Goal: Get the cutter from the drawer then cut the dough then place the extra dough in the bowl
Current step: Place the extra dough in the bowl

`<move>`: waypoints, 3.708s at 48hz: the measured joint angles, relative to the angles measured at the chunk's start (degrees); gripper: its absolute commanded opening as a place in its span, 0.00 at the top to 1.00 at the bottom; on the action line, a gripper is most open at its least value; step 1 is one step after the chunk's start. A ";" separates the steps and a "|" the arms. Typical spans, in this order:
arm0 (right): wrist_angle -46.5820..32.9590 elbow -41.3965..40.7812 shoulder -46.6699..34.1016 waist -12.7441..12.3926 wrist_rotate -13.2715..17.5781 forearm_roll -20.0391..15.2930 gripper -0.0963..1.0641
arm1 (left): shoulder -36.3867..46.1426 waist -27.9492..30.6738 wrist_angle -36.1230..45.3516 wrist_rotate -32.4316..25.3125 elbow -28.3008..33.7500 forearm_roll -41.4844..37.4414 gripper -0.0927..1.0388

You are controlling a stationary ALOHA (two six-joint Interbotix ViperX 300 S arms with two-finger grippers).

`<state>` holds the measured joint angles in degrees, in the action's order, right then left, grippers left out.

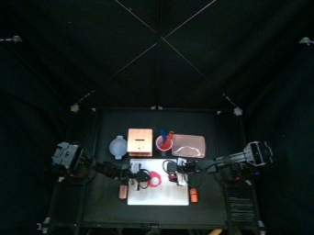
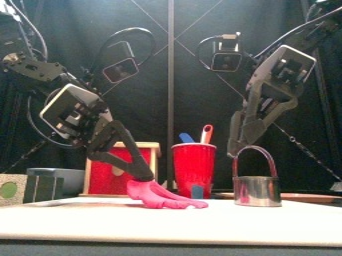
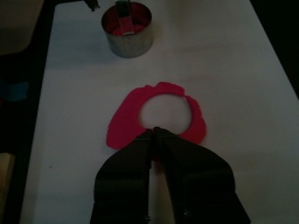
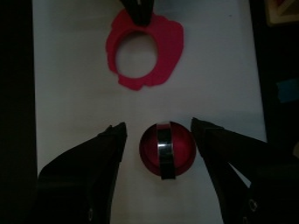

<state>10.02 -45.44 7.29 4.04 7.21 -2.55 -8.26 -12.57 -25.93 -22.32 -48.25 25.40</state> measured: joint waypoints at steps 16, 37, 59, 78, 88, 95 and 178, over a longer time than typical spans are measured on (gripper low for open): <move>-1.23 0.00 -0.09 -0.18 0.00 -0.18 0.12 | 1.05 0.88 0.44 0.09 -0.53 -0.09 0.38; -1.32 0.09 -0.70 -0.26 0.00 -0.18 0.12 | 2.37 3.78 10.11 0.18 0.79 7.12 0.08; -1.41 0.70 -3.08 -0.53 0.00 -0.18 0.12 | 0.62 9.40 29.00 0.18 8.26 0.44 0.08; -1.49 0.79 -3.25 -0.70 0.00 -0.18 0.12 | -2.46 9.67 33.75 0.70 12.48 -4.75 0.09; -1.41 0.79 -3.25 -0.70 0.00 -0.18 0.12 | -2.72 10.11 33.93 0.62 13.10 -6.42 0.09; -1.49 0.79 -3.25 -0.70 0.00 -0.18 0.12 | -4.22 10.63 34.01 0.79 13.80 -6.86 0.09; -1.49 0.62 -3.96 -0.70 0.00 -1.05 0.12 | 24.79 8.70 14.59 0.53 -1.93 -9.05 0.36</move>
<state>8.53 -44.82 3.34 3.34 7.21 -3.60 16.52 -3.87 -11.34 -21.80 -50.19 16.35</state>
